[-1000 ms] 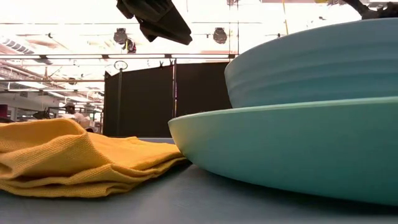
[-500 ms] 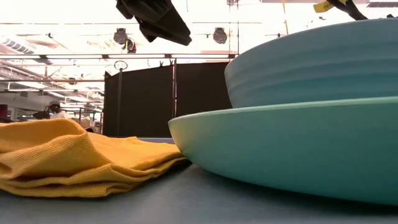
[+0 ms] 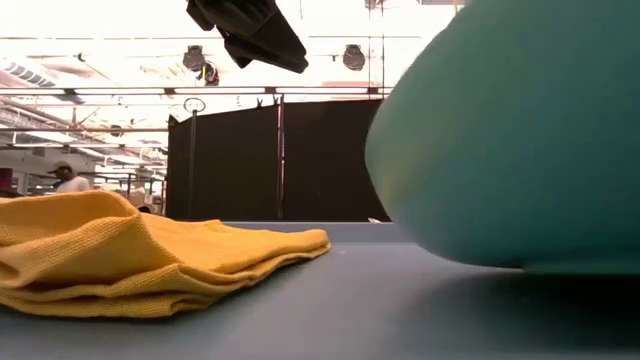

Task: Set up tray
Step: Adjust the blue plate on the blue serving tray

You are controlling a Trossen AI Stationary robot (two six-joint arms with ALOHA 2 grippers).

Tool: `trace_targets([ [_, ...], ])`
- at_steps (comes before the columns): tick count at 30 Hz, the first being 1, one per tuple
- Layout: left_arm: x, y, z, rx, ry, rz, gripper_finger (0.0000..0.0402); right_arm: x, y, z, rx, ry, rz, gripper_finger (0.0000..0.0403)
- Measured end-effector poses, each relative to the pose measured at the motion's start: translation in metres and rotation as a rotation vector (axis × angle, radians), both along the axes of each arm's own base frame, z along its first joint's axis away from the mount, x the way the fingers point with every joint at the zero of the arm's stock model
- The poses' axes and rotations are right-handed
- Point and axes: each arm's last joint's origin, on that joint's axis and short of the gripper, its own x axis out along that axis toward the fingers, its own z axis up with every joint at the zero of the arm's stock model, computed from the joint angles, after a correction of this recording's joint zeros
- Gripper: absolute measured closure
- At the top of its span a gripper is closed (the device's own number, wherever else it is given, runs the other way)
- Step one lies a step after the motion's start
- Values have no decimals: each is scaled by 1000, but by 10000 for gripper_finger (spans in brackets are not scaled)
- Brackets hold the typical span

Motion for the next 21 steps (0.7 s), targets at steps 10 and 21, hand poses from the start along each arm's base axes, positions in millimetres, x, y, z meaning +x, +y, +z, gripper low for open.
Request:
trace_targets([
  [10, 0, 0, 0, 0, 0, 1, 309, 0, -2, 0, -46, -19, -13, 397],
  [21, 0, 0, 0, -2, 0, 3, 309, 0, -9, -1, -105, -9, -25, 384],
])
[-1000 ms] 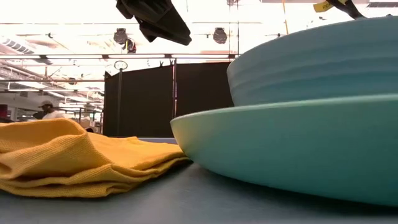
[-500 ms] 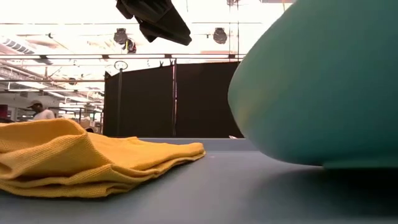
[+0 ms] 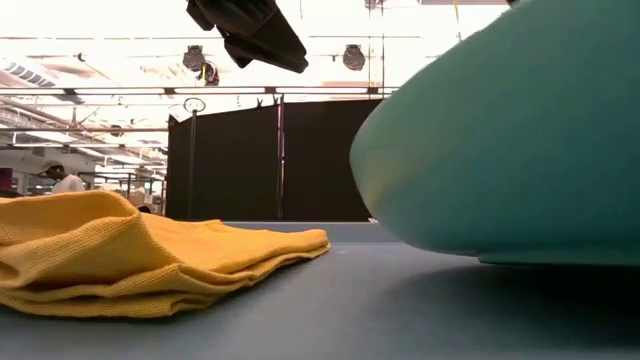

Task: Set up tray
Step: Adjust the blue plate on the blue serving tray

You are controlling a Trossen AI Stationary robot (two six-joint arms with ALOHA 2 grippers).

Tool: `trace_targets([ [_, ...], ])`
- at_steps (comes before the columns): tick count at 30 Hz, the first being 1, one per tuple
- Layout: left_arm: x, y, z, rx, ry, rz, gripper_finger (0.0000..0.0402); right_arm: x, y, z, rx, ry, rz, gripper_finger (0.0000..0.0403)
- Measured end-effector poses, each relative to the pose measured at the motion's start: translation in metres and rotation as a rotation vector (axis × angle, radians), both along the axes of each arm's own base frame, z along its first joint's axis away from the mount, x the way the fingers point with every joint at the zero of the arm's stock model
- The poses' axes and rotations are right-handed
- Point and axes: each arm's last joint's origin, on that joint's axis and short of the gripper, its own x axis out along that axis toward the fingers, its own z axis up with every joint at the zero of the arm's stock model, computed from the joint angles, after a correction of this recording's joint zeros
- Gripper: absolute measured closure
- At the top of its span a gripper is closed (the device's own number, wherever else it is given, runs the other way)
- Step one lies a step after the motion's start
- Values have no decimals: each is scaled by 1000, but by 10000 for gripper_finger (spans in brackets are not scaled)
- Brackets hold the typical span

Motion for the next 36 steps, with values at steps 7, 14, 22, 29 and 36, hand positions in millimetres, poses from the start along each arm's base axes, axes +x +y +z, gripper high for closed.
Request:
trace_targets([
  [7, 0, 0, 0, 0, 0, 0, 309, -5, -5, -1, -58, 40, -1, 392],
  [14, 0, 0, 0, 0, 0, 0, 309, -6, -9, 7, -93, -8, -6, 394],
  [22, 0, 0, 0, 0, 0, -1, 309, -7, -12, 12, -120, -45, -17, 398],
  [29, 0, 0, 0, -1, 1, -4, 309, -9, -14, 12, -153, -36, -18, 399],
  [36, 0, 0, 0, -1, 1, -4, 309, -9, -17, 12, -181, -24, -24, 392],
])
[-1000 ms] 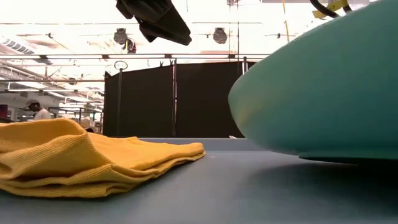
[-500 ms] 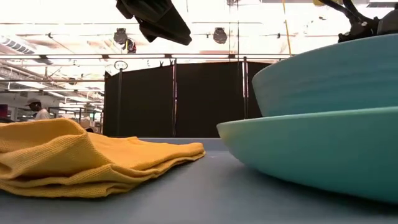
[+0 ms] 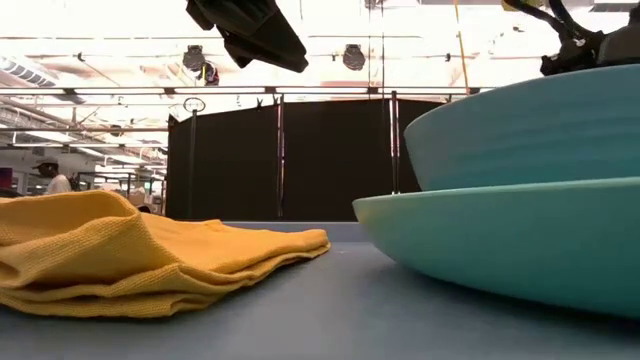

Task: Set up tray
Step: Adjust the blue plate on the blue serving tray, then adjust the blue bowl on the blue plate

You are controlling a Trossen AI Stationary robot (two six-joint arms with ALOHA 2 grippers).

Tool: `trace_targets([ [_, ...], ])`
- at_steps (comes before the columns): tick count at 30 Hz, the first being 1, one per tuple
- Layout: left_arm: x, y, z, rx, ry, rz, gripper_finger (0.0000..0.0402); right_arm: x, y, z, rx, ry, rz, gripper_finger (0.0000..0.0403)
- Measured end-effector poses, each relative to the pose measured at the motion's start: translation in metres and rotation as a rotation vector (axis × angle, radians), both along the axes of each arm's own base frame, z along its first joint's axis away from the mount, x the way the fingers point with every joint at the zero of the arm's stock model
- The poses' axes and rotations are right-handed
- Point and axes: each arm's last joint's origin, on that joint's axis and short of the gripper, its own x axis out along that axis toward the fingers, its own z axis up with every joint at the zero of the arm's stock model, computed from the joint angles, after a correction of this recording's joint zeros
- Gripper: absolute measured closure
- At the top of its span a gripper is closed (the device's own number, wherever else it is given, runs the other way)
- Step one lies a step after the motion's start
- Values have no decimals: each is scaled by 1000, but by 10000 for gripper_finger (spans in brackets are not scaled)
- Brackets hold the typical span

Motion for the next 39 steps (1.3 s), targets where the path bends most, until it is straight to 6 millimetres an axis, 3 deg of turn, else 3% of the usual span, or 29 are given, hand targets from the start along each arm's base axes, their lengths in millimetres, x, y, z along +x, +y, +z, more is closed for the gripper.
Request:
trace_targets([
  [16, 0, 0, 0, -1, 1, 0, 309, 5, -1, 2, -6, -41, 82, 286],
  [39, 0, 0, 0, 1, 7, -2, 309, -11, 3, 48, 123, -250, 323, 284],
])
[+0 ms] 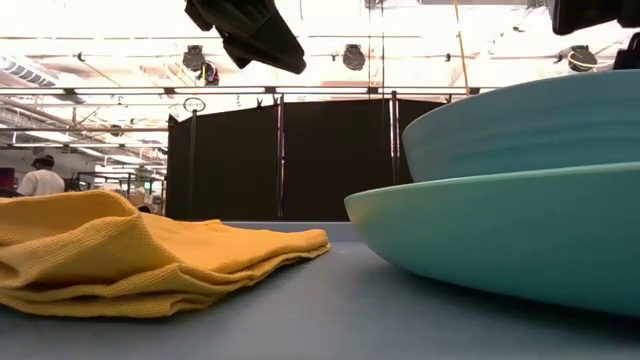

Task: Set up tray
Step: Adjust the blue bowl on the blue plate

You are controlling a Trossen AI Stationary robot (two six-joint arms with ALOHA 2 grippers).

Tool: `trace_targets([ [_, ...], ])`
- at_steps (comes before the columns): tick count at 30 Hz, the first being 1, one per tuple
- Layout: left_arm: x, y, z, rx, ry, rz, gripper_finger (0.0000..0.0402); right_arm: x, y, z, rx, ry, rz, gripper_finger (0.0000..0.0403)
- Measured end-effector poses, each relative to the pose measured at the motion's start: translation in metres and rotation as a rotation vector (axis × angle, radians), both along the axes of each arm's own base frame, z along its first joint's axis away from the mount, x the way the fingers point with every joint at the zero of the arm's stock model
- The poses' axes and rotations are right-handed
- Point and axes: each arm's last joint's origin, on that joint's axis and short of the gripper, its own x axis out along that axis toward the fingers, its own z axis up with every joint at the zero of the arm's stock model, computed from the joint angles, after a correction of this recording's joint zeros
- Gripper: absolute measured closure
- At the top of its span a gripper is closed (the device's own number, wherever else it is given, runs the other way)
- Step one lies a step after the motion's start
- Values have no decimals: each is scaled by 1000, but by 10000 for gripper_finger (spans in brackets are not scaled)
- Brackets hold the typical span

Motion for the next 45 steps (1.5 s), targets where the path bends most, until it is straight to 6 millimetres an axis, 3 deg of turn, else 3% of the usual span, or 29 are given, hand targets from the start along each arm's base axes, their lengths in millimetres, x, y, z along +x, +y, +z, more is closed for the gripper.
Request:
trace_targets([
  [11, 0, 0, 0, 0, 0, 1, 309, 18, 9, 15, 104, -228, 90, 288],
  [23, 0, 0, 0, 3, -3, -2, 309, 61, -1, -9, 181, -222, 179, 337],
  [45, 0, 0, 0, 7, 0, -4, 309, 63, 14, -25, 230, -163, 185, 402],
])
